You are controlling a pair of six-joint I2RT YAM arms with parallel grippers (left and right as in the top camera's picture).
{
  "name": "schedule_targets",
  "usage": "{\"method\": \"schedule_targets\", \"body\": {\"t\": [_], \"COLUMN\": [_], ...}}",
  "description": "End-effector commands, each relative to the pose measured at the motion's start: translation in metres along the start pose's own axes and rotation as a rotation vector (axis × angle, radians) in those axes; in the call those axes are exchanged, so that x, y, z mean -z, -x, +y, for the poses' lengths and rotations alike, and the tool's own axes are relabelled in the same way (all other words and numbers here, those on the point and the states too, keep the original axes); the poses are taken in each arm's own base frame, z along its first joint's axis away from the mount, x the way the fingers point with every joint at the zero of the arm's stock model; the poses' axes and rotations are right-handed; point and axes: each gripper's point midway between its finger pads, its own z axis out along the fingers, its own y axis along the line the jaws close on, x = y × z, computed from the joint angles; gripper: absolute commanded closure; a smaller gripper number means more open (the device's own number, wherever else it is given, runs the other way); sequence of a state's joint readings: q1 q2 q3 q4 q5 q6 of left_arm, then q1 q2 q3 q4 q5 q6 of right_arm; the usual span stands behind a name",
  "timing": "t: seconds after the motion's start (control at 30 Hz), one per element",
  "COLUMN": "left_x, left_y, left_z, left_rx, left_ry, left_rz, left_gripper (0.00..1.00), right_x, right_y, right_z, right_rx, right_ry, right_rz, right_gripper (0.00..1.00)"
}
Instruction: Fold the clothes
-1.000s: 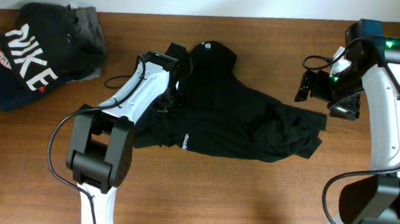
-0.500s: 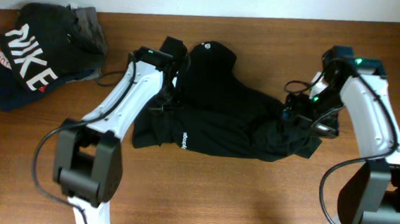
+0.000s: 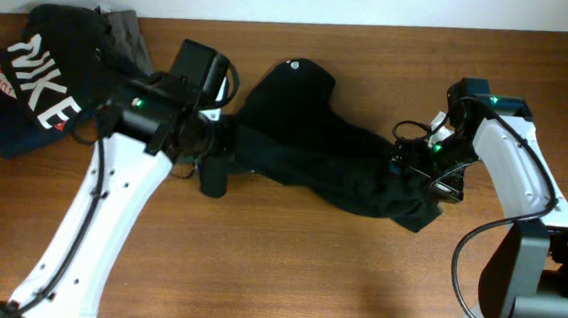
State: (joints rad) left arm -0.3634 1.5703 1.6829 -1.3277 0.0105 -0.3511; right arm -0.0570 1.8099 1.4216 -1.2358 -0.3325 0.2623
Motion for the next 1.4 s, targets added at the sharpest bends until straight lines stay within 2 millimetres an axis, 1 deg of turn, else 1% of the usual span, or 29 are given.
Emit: {"method": "schedule_targets", "body": {"t": [0.0, 0.1, 0.17, 0.23, 0.33, 0.4, 0.43, 0.47, 0.5, 0.53, 0.63, 0.67, 0.7, 0.8, 0.97, 1.07, 1.1, 1.13, 1.17, 1.23, 1.27, 1.33, 1.37], "left_x": [0.000, -0.001, -0.001, -0.001, -0.001, -0.002, -0.002, -0.002, -0.002, -0.002, -0.004, -0.005, -0.006, -0.012, -0.026, -0.032, -0.033, -0.033, -0.033, -0.033, -0.032, -0.032, -0.032], "left_y": [-0.007, -0.011, -0.011, -0.011, -0.011, -0.011, -0.011, -0.012, -0.012, -0.013, -0.015, -0.015, -0.014, -0.014, -0.016, -0.019, -0.019, -0.019, -0.019, -0.019, -0.020, -0.021, -0.022], "left_z": [0.007, 0.009, 0.009, 0.009, 0.009, 0.009, 0.009, 0.009, 0.009, 0.010, 0.010, 0.010, 0.010, 0.010, 0.011, 0.012, 0.012, 0.012, 0.012, 0.012, 0.012, 0.013, 0.013], "left_rx": [-0.001, -0.001, -0.001, -0.001, -0.001, -0.001, -0.001, -0.001, -0.001, -0.001, -0.001, 0.000, 0.000, 0.000, -0.001, -0.001, -0.001, -0.001, -0.001, -0.001, -0.001, -0.001, -0.001], "left_ry": [0.031, 0.038, 0.038, 0.038, 0.038, 0.039, 0.039, 0.041, 0.041, 0.043, 0.047, 0.047, 0.049, 0.055, 0.071, 0.081, 0.081, 0.081, 0.081, 0.082, 0.083, 0.084, 0.086], "left_rz": [0.027, 0.048, 0.050, 0.050, 0.049, 0.049, 0.051, 0.055, 0.058, 0.063, 0.072, 0.074, 0.078, 0.094, 0.141, 0.168, 0.169, 0.169, 0.169, 0.170, 0.173, 0.178, 0.181], "left_gripper": [0.95, 0.95, 0.94, 0.88, 0.87, 0.87, 0.87, 0.87, 0.87, 0.87, 0.86, 0.83, 0.75, 0.66, 0.64, 0.63, 0.63, 0.63, 0.62, 0.62, 0.62, 0.62, 0.62], "right_x": [0.003, 0.003, 0.000, -0.007, -0.018, -0.026, -0.030, -0.031, -0.031, -0.031, -0.031, -0.031, -0.032, -0.037, -0.050, -0.060, -0.061, -0.060, -0.060, -0.060, -0.059, -0.054, -0.049], "right_y": [0.000, 0.000, -0.004, -0.012, -0.016, -0.016, -0.015, -0.013, -0.011, -0.010, -0.011, -0.013, -0.016, -0.014, -0.009, 0.000, 0.002, 0.004, 0.006, 0.008, 0.009, 0.010, 0.010], "right_z": [0.008, 0.009, 0.013, 0.018, 0.026, 0.028, 0.023, 0.011, 0.004, 0.000, 0.001, 0.002, 0.002, 0.002, 0.000, 0.000, 0.001, 0.001, 0.002, 0.003, 0.004, 0.006, 0.007], "right_rx": [0.007, 0.010, 0.022, 0.022, 0.006, -0.006, -0.018, -0.053, -0.077, -0.091, -0.100, -0.101, -0.101, -0.097, -0.122, -0.109, -0.106, -0.104, -0.102, -0.099, -0.098, -0.098, -0.097], "right_ry": [0.033, 0.033, 0.036, 0.028, 0.024, 0.009, -0.029, -0.096, -0.133, -0.151, -0.132, -0.129, -0.134, -0.128, -0.111, -0.090, -0.087, -0.083, -0.078, -0.074, -0.073, -0.072, -0.071], "right_rz": [-0.015, -0.017, -0.003, 0.019, 0.023, 0.012, -0.001, -0.021, -0.034, -0.042, -0.032, -0.025, -0.013, -0.025, -0.054, -0.095, -0.104, -0.111, -0.120, -0.129, -0.132, -0.134, -0.137], "right_gripper": [0.02, 0.01, 0.01, 0.00, 0.00, 0.00, 0.00, 0.00, 0.01, 0.01, 0.01, 0.01, 0.01, 0.01, 0.01, 0.02, 0.06, 0.14, 0.33, 0.62, 0.79, 0.96, 0.96]}}
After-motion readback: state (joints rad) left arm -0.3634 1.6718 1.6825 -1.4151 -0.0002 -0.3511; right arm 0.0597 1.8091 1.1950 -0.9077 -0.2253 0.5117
